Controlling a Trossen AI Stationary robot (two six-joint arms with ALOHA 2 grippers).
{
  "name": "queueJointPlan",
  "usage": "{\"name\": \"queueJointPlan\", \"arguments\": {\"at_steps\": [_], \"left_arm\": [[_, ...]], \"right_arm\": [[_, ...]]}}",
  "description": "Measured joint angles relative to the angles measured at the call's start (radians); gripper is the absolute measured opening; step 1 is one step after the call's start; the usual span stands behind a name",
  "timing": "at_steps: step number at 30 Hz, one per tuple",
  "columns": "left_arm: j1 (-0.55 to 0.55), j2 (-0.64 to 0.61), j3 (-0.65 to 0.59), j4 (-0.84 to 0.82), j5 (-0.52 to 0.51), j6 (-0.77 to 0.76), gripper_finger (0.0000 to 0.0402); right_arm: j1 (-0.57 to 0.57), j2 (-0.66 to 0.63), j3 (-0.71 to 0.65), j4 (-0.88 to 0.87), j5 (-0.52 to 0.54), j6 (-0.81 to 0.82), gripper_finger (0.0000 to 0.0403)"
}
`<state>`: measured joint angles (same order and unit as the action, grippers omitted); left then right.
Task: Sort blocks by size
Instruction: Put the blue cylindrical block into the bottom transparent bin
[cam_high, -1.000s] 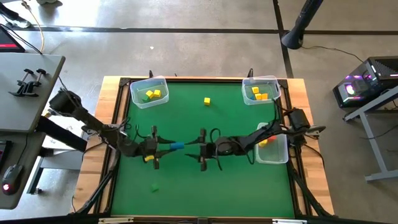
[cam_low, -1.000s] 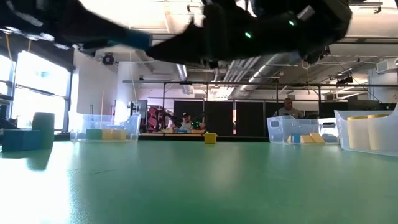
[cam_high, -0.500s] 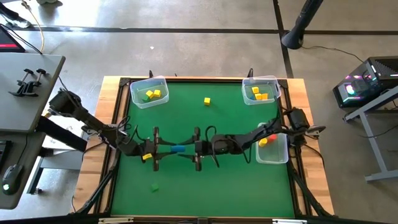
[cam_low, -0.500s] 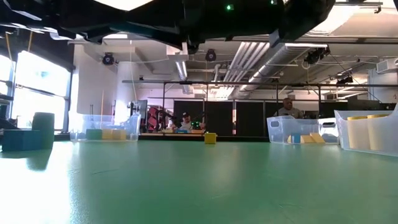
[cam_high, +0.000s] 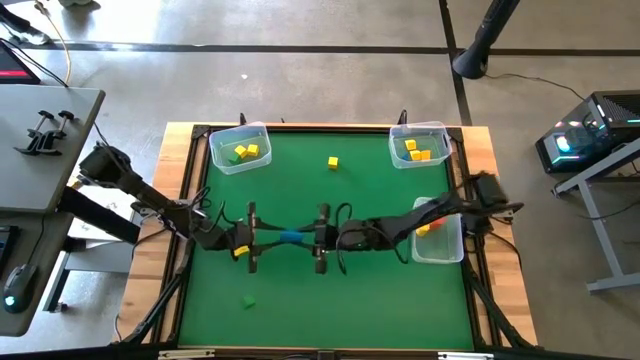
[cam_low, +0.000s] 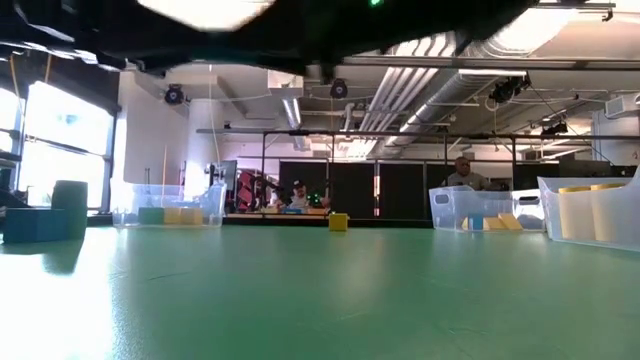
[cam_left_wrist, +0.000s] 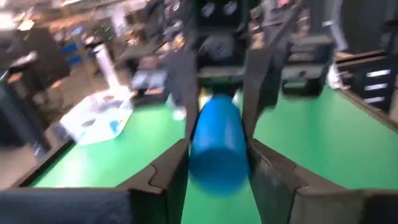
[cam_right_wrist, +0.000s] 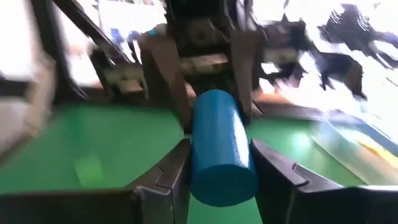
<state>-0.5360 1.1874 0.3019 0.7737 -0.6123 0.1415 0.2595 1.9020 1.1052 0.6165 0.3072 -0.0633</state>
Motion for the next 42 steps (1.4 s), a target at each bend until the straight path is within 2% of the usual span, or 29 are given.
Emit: {"name": "queueJointPlan", "arguments": {"at_steps": [4, 5, 7, 12, 16, 19, 22, 27, 36, 42], "left_arm": [[0.0, -0.001, -0.003, -0.139, -0.019, -0.119, 0.0174], [0.002, -0.002, -0.004, -0.176, -0.026, -0.155, 0.018], [0.002, -0.002, -0.004, -0.229, -0.031, -0.221, 0.0187], [0.002, -0.002, -0.004, -0.272, -0.026, -0.296, 0.019], [0.002, -0.002, -0.004, -0.273, -0.026, -0.293, 0.0191], [0.002, -0.002, -0.004, -0.273, -0.026, -0.286, 0.0191], [0.002, -0.002, -0.004, -0.273, -0.026, -0.285, 0.0191], [0.002, -0.002, -0.004, -0.275, -0.027, -0.285, 0.0192], [0.002, -0.002, -0.004, -0.278, -0.027, -0.278, 0.0192], [0.002, -0.002, -0.003, -0.277, -0.027, -0.278, 0.0192]], "right_arm": [[0.058, -0.164, -0.004, -0.433, 0.232, 0.117, 0.0125], [0.074, -0.215, -0.004, -0.57, 0.277, 0.183, 0.0125], [0.1, -0.32, -0.004, -0.857, 0.301, 0.392, 0.0125], [0.127, -0.523, -0.004, -1.559, 0.134, 1.017, 0.0125], [0.133, -0.611, -0.004, -1.925, -0.071, 1.307, 0.0125], [0.118, -0.627, -0.005, -2.088, -0.235, 1.413, 0.0125], [0.092, -0.628, -0.018, -2.185, -0.34, 1.431, 0.0125], [0.023, -0.628, -0.121, -2.147, -0.431, 1.308, 0.0125], [-0.084, -0.627, -0.368, -1.847, -0.477, 1.153, 0.0125], [-0.096, -0.627, -0.382, -1.821, -0.443, 1.135, 0.0132]]}}
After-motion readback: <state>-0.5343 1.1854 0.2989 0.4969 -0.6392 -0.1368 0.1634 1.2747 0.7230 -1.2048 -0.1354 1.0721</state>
